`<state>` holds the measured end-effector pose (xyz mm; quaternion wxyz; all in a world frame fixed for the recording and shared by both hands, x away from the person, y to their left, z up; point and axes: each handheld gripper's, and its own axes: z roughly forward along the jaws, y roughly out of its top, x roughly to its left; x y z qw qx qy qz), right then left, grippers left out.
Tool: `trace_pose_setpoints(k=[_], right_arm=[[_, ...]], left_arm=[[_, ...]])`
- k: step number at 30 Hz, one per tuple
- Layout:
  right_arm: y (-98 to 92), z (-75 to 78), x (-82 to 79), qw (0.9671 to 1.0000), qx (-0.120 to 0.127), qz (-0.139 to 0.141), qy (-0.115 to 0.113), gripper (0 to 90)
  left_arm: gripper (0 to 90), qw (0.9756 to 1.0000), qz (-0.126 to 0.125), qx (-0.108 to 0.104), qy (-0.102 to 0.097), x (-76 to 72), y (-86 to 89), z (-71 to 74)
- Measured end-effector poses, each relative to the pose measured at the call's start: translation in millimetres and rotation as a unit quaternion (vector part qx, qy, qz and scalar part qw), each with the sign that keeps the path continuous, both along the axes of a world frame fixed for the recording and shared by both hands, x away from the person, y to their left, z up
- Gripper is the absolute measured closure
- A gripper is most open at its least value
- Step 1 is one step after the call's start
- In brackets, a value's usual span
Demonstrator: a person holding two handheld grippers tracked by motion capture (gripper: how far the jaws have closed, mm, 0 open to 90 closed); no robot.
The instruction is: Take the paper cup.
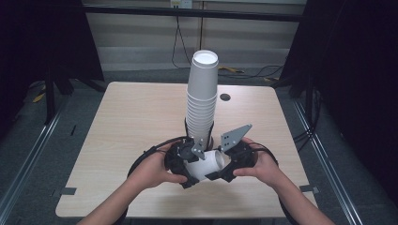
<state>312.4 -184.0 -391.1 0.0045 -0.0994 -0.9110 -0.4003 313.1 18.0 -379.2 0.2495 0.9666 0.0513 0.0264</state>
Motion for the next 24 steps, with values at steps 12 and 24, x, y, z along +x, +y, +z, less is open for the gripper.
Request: trace_pose_setpoints(k=[12,24], right_arm=[[-17.5,-6.8,-0.1,0.9998,-0.004,-0.019,0.003,23.9],[-50.4,1.5,2.2,0.9967,0.033,-0.074,0.003,23.8]], left_arm=[[17.3,0.9984,0.025,-0.050,0.009,0.7,20.4,7.7],[17.4,0.9971,0.052,-0.049,0.028,4.7,33.3,-8.3]])
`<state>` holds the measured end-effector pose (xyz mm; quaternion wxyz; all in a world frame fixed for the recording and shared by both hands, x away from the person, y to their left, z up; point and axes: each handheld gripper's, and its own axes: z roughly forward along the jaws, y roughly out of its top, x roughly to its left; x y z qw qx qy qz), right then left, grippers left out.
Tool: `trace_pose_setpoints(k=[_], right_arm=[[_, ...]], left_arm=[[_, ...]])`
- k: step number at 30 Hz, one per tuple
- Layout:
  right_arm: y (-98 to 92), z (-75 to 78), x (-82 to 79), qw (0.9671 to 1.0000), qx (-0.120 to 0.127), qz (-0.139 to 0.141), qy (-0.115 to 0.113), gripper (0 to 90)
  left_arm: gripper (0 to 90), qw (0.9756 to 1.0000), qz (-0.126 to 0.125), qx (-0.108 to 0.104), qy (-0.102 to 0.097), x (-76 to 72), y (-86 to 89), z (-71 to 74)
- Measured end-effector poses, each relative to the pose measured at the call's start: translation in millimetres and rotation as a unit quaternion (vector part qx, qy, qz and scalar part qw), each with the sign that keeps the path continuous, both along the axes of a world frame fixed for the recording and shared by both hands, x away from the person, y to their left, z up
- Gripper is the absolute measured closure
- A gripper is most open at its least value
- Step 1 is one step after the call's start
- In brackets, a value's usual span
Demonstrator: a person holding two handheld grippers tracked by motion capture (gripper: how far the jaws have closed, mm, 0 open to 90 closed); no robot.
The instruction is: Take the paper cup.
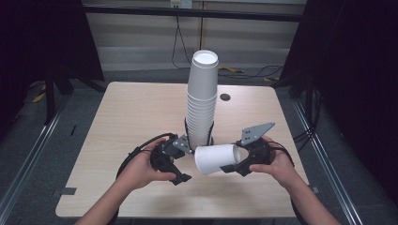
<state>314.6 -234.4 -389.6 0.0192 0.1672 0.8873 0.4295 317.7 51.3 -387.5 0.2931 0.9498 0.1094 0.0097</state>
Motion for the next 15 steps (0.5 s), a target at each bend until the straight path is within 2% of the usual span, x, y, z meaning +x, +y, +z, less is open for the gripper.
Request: trace_pose_setpoints(k=[2,9,15], right_arm=[[-2.5,0.8,-0.4,0.9999,0.009,-0.004,0.003,23.8],[-6.7,-2.2,0.6,0.9993,0.035,-0.009,0.008,23.7],[-4.0,-3.8,1.5,0.9994,0.032,-0.008,0.011,23.5]], left_arm=[[17.4,1.0000,0.001,0.000,0.003,1.2,0.8,-3.7],[17.2,0.9995,0.012,-0.024,0.015,2.5,0.7,-14.5],[17.1,0.9992,0.019,-0.029,0.022,4.4,-0.3,-20.7]])
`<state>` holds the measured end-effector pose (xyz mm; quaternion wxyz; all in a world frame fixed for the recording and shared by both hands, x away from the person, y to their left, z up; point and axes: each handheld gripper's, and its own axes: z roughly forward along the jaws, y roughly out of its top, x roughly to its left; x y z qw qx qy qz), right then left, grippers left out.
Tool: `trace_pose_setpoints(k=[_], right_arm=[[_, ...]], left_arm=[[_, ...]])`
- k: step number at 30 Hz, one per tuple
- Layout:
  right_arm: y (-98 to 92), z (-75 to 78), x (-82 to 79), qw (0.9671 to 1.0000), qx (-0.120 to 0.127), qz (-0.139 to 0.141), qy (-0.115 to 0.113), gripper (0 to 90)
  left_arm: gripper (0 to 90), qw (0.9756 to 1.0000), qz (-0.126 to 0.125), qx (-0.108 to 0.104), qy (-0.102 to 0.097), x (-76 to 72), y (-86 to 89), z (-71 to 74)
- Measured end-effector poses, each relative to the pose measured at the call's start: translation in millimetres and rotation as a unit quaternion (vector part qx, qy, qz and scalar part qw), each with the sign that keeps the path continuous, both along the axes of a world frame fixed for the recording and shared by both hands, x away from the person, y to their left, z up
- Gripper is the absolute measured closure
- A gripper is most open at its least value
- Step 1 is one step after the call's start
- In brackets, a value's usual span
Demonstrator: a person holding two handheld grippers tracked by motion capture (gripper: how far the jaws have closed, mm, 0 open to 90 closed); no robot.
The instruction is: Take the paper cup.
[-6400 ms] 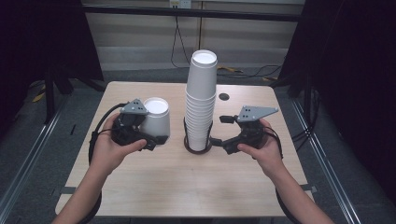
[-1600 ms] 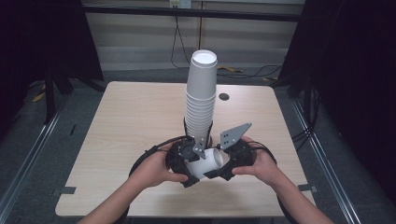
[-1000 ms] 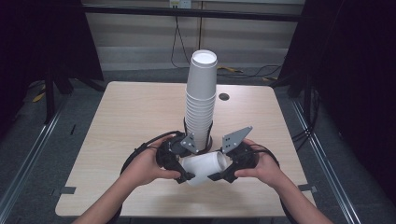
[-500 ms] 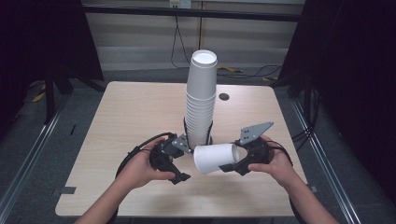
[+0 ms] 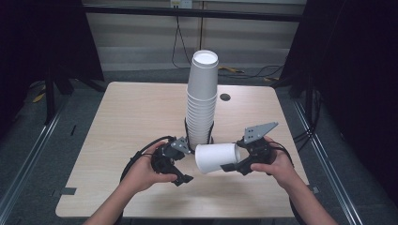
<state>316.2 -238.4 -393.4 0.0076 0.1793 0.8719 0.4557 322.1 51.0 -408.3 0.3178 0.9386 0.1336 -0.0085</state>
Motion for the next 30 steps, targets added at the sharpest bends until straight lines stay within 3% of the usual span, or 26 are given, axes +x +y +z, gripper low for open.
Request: trace_pose_setpoints(k=[9,12,25,29,30], right_arm=[[4.6,1.5,1.7,1.0000,-0.007,0.005,-0.002,23.5],[5.7,2.7,1.8,1.0000,-0.002,0.006,-0.002,23.4],[13.9,3.8,1.4,0.9998,0.007,0.021,0.000,23.4],[14.6,3.7,1.3,0.9998,0.004,0.019,-0.005,23.4],[14.0,3.2,2.0,0.9995,0.013,0.027,0.003,23.3]], left_arm=[[16.9,1.0000,0.002,-0.007,0.004,0.2,-4.5,-2.3],[16.9,0.9997,0.002,-0.021,0.010,0.2,-4.8,-3.5],[16.3,0.9990,0.010,-0.044,0.005,2.8,-7.6,-7.2],[16.1,0.9986,-0.005,-0.052,0.002,1.4,-6.8,-5.6],[16.3,0.9986,-0.003,-0.053,0.000,0.9,-6.8,-5.5]])
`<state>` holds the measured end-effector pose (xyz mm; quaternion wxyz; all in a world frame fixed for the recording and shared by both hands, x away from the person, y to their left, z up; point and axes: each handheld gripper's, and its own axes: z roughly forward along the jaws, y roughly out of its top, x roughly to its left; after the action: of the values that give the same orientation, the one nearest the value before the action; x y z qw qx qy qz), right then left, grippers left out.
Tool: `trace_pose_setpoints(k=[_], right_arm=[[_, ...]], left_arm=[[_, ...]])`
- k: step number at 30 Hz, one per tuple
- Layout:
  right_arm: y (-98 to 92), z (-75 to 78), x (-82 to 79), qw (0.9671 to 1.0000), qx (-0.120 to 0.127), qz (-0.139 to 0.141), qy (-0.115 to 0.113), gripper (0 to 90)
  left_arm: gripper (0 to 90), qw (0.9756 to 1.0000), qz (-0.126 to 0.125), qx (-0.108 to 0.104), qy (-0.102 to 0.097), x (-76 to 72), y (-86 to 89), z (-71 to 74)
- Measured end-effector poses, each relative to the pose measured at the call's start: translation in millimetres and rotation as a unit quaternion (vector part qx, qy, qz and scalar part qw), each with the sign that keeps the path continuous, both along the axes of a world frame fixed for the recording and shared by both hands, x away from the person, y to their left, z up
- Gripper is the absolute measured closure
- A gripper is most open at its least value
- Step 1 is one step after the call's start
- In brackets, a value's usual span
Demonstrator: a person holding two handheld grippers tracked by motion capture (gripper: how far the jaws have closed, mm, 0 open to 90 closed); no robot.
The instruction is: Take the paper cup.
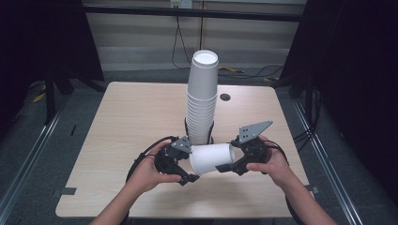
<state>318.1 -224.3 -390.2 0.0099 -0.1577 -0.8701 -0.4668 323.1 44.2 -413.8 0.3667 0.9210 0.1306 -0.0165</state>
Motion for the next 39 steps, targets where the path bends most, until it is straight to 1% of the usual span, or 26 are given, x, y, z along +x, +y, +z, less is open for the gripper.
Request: trace_pose_setpoints(k=[1,2,5,6,7,8,9,10,11,12,15,16,17,19,20,25,27,28,29,30,34,35,36,37,38,39], right_arm=[[0.0,0.0,0.0,1.0000,0.000,0.000,0.000,23.3],[1.4,-0.3,-0.4,1.0000,-0.002,0.004,0.000,23.3],[3.3,0.1,-1.5,1.0000,-0.001,0.007,-0.003,23.4],[3.7,0.1,-1.6,1.0000,-0.001,0.009,-0.004,23.4],[3.7,0.1,-1.6,1.0000,-0.001,0.009,-0.004,23.4],[4.2,0.3,-1.9,0.9999,-0.002,0.012,-0.004,23.4],[4.2,0.3,-1.9,0.9999,-0.002,0.012,-0.004,23.4],[4.6,0.7,-2.1,0.9999,-0.004,0.013,-0.005,23.4],[4.6,0.7,-2.1,0.9999,-0.004,0.013,-0.005,23.4],[5.0,1.2,-2.4,0.9999,-0.005,0.016,-0.004,23.5],[5.7,1.9,-2.4,0.9998,-0.004,0.019,-0.005,23.4],[5.9,2.7,-2.3,0.9998,-0.005,0.019,-0.006,23.5],[5.9,2.7,-2.3,0.9998,-0.005,0.019,-0.006,23.5],[6.3,3.0,-2.0,0.9998,-0.005,0.021,-0.005,23.5],[6.6,3.3,-1.5,0.9997,-0.005,0.022,-0.005,23.4],[6.4,2.7,-1.1,0.9997,-0.004,0.023,-0.004,23.4],[6.5,2.4,-1.1,0.9997,-0.001,0.023,-0.003,23.4],[6.9,2.5,-1.1,0.9997,-0.005,0.024,-0.003,23.4],[6.9,2.5,-1.1,0.9997,-0.005,0.024,-0.003,23.4],[7.4,2.4,-1.1,0.9996,-0.003,0.026,-0.002,23.4],[8.2,2.8,-0.5,0.9996,-0.004,0.028,-0.002,23.4],[8.2,3.1,-0.5,0.9996,-0.006,0.028,-0.003,23.4],[8.7,2.9,-0.5,0.9996,-0.005,0.029,-0.001,23.4],[8.7,2.9,-0.5,0.9996,-0.005,0.029,-0.001,23.4],[8.9,2.6,-0.3,0.9995,-0.006,0.031,-0.002,23.4],[8.8,2.5,-0.3,0.9995,-0.006,0.031,0.000,23.4]], left_arm=[[16.3,1.0000,0.003,0.002,-0.003,0.3,0.2,0.7],[15.2,1.0000,0.002,-0.003,-0.002,0.9,0.1,1.0],[13.8,1.0000,-0.002,-0.003,-0.006,1.2,-0.3,1.4],[13.1,1.0000,-0.003,-0.003,-0.004,1.2,-0.5,0.8],[10.9,1.0000,-0.003,-0.003,-0.004,1.2,-0.5,0.8],[8.4,0.9999,-0.003,-0.002,-0.010,1.5,-0.7,0.6],[8.4,0.9999,0.000,-0.001,-0.013,1.5,-0.7,0.5],[3.3,0.9998,-0.001,0.001,-0.019,2.3,-0.4,0.7],[3.3,0.9998,0.000,0.003,-0.022,3.1,-0.2,0.8],[0.4,0.9998,0.001,-0.002,-0.021,3.6,0.0,0.8],[0.7,0.9998,-0.003,-0.002,-0.021,3.6,0.5,1.6],[0.7,0.9996,-0.008,-0.005,-0.028,2.9,0.2,2.5],[0.7,0.9996,-0.008,-0.005,-0.028,2.9,0.2,2.5],[0.7,0.9992,-0.015,-0.005,-0.038,3.4,0.2,3.1],[0.4,0.9991,-0.017,-0.005,-0.039,3.5,-0.1,3.2],[0.4,0.9991,-0.017,-0.011,-0.037,3.8,-0.2,3.4],[0.5,0.9989,-0.022,-0.011,-0.039,4.6,-0.3,4.4],[3.1,0.9990,-0.026,-0.014,-0.034,4.1,-0.8,5.1],[4.5,0.9990,-0.026,-0.014,-0.034,4.1,-0.8,5.1],[4.5,0.9988,-0.031,-0.014,-0.035,3.9,-1.5,5.3],[4.4,0.9989,-0.029,-0.011,-0.035,3.8,-2.6,6.1],[3.9,0.9988,-0.033,-0.008,-0.036,4.2,-2.9,6.5],[3.7,0.9985,-0.035,-0.006,-0.040,3.9,-3.6,6.6],[3.3,0.9985,-0.035,-0.006,-0.040,3.9,-3.6,6.6],[3.3,0.9987,-0.035,-0.005,-0.036,3.8,-3.9,6.4],[3.3,0.9986,-0.036,-0.005,-0.037,3.9,-4.0,6.4]])
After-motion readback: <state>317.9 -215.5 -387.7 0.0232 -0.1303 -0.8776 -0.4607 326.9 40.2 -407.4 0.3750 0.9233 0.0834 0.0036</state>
